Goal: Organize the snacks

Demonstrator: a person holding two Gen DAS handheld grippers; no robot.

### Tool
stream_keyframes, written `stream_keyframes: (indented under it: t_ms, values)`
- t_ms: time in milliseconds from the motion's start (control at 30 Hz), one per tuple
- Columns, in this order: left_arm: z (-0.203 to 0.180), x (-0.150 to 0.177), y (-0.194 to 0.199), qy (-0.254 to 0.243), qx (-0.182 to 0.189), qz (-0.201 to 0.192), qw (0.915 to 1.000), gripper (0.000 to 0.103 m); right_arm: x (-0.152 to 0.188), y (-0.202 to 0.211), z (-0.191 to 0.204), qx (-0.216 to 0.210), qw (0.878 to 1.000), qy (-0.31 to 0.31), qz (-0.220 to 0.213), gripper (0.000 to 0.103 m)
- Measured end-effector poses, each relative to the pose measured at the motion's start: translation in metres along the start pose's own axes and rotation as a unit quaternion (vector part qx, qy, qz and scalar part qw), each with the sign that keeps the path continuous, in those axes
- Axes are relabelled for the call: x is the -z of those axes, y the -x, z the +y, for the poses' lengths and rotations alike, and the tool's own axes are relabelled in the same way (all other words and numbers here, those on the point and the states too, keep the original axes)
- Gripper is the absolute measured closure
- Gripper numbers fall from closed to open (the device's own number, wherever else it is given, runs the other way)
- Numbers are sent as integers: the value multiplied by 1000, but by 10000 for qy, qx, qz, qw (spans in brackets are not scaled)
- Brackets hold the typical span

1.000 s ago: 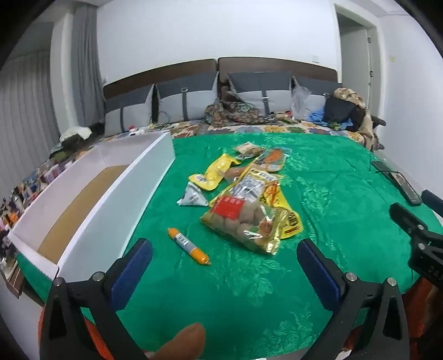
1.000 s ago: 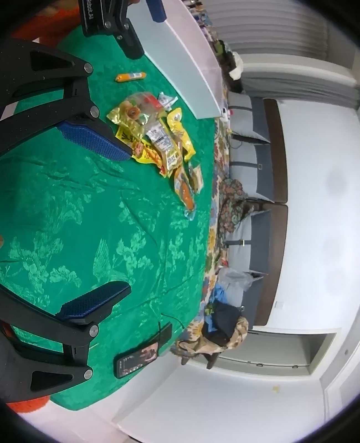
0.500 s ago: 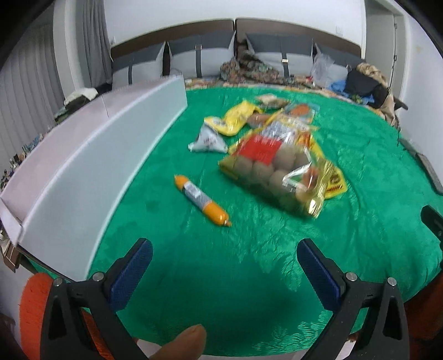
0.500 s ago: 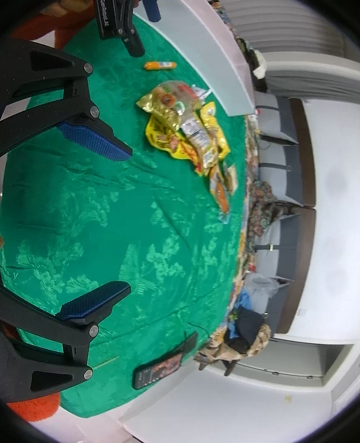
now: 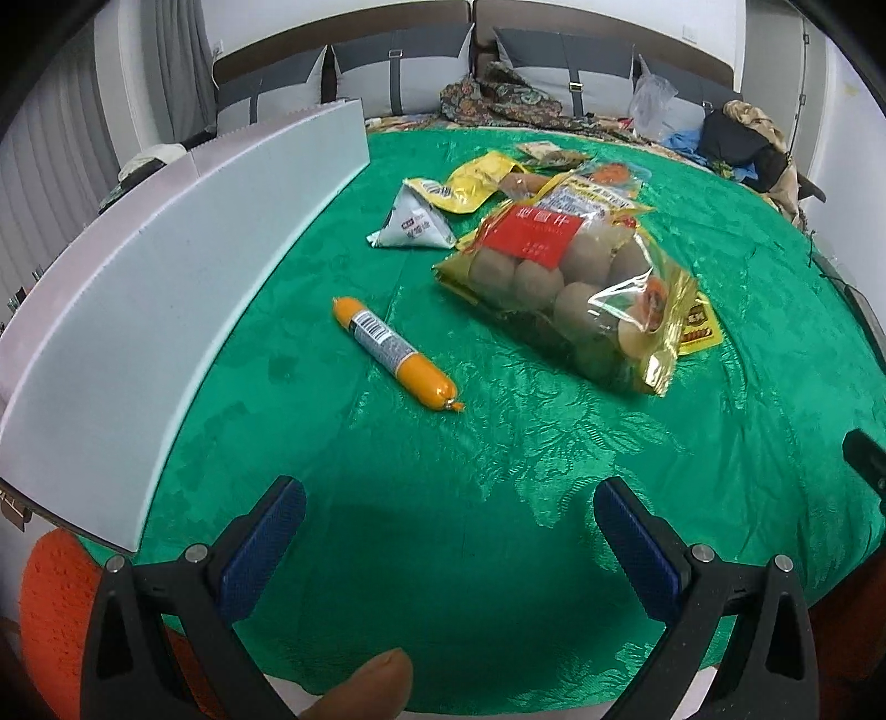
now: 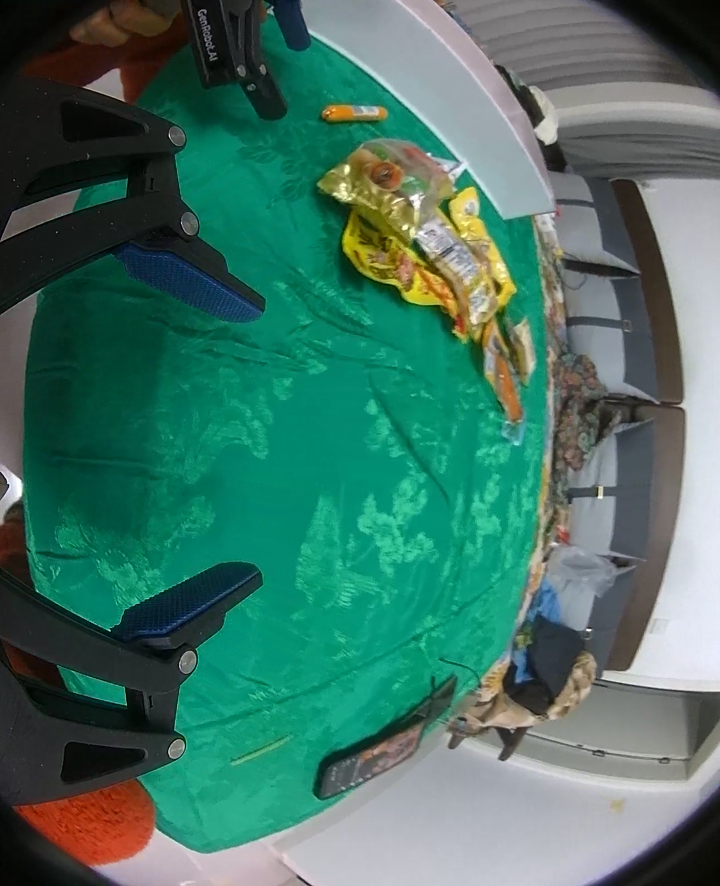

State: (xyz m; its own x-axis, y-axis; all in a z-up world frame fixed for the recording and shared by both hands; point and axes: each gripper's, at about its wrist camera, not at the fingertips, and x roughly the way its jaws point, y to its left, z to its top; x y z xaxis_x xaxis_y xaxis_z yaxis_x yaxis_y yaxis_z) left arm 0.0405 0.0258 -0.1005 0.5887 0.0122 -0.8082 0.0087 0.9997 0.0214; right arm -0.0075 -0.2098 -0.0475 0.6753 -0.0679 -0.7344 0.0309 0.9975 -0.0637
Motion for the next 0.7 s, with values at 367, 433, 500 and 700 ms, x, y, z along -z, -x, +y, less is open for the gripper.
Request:
stream_keyframes:
  t_ms: [367,433,500,700]
  values:
    - [7,1,-17,171,91,312,9993,0,9,-26,1,-100,9987,-79,493,12]
    - [7,1,-17,171,91,302,9994,0,10,-31,0,-115,9983,-120,566,12]
    - [8,0,-17,196,80,338,9992,0,12,-36,-2,-133,9977,-151,652,12]
    - [12,-29,-37,102,141,778,9968,0,13,-39,-3,-208,9970,-242,709,12]
